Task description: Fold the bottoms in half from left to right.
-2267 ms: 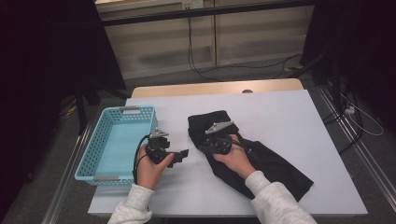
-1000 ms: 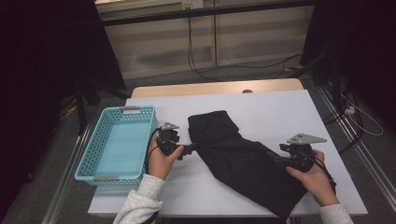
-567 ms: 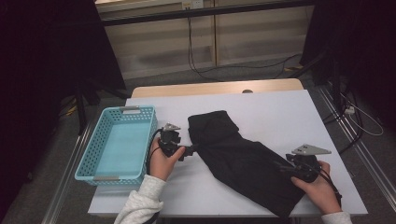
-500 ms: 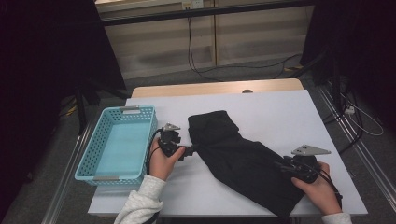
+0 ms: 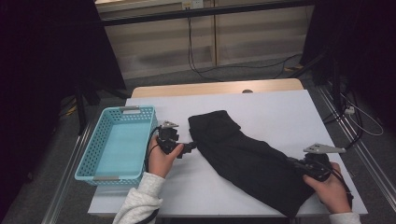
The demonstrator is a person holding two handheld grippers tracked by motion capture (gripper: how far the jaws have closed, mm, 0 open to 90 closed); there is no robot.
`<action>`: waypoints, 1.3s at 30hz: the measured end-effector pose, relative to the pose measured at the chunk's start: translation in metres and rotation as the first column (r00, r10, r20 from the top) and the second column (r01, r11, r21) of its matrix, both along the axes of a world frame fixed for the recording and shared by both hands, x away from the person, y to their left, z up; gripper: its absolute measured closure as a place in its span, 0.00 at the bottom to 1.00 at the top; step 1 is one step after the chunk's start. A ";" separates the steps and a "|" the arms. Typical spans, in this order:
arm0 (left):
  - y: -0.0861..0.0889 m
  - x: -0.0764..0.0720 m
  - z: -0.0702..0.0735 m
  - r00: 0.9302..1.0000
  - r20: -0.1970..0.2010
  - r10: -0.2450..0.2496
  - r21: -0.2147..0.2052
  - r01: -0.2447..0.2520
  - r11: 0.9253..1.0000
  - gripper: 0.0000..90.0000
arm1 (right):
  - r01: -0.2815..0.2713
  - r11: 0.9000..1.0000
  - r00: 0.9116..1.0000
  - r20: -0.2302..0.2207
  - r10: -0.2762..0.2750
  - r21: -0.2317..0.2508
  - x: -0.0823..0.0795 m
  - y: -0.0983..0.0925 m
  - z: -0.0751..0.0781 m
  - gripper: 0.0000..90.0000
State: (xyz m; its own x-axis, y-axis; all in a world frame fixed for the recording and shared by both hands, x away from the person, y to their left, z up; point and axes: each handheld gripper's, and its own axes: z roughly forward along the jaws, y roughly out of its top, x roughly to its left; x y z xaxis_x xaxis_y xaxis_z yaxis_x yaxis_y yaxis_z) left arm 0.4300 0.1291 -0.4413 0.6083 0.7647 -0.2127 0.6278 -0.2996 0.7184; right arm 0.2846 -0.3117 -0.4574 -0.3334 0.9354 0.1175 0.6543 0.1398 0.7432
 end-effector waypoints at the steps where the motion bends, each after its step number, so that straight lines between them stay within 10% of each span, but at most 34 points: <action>1: -0.001 0.002 0.000 1.000 0.000 0.005 0.001 -0.005 1.000 0.16 | 0.005 1.000 1.000 0.004 -0.005 -0.013 0.000 -0.003 0.001 0.98; 21: -0.032 0.058 -0.016 0.999 -0.026 0.036 0.073 -0.034 0.997 0.29 | -0.011 1.000 1.000 -0.004 0.011 -0.019 0.002 -0.007 -0.006 0.97; 39: -0.046 0.049 -0.015 0.997 -0.072 -0.002 0.053 0.005 0.999 0.88 | -0.026 0.999 1.000 0.000 0.026 -0.035 0.003 -0.004 -0.007 0.97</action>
